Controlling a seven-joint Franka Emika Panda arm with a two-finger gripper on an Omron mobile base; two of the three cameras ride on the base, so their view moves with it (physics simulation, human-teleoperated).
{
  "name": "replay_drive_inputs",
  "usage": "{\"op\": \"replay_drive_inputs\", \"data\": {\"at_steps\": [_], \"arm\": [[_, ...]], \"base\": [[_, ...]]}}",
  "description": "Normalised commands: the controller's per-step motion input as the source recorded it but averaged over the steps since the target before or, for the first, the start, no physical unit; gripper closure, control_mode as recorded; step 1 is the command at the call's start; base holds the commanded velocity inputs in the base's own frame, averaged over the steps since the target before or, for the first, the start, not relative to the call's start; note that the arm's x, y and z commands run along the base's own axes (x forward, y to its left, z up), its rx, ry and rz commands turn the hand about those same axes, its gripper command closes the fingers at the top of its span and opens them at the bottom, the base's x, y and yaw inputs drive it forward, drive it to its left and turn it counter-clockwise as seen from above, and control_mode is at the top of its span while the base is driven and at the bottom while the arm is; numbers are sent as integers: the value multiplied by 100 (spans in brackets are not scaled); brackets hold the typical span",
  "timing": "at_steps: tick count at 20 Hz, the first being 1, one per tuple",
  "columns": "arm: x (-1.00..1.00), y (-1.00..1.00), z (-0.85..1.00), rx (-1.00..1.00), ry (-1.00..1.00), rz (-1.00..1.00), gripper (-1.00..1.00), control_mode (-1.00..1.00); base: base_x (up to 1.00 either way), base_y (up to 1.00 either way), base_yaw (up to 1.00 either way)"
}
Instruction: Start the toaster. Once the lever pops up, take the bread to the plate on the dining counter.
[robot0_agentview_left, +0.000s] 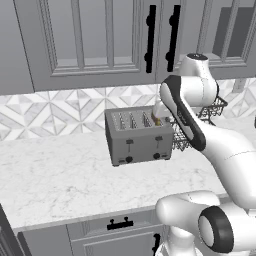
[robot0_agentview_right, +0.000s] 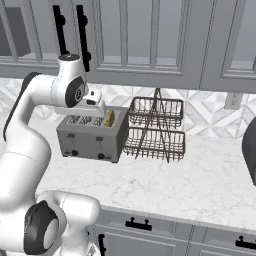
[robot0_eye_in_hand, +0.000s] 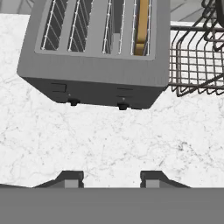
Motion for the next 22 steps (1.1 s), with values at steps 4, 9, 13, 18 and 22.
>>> {"op": "replay_drive_inputs", "data": {"at_steps": [4,9,13,18,22], "arm": [[-7,1,-4,0,0,0,-100,-100],[-8,10,-36,0,-5,0,100,-100],[14,0,-54,0,-7,0,100,-100],[31,0,-66,-2,-9,0,100,-100],[38,0,-69,-7,-12,0,100,-100]], "base": [[0,0,0],[0,0,0],[0,0,0],[0,0,0],[0,0,0]]}}
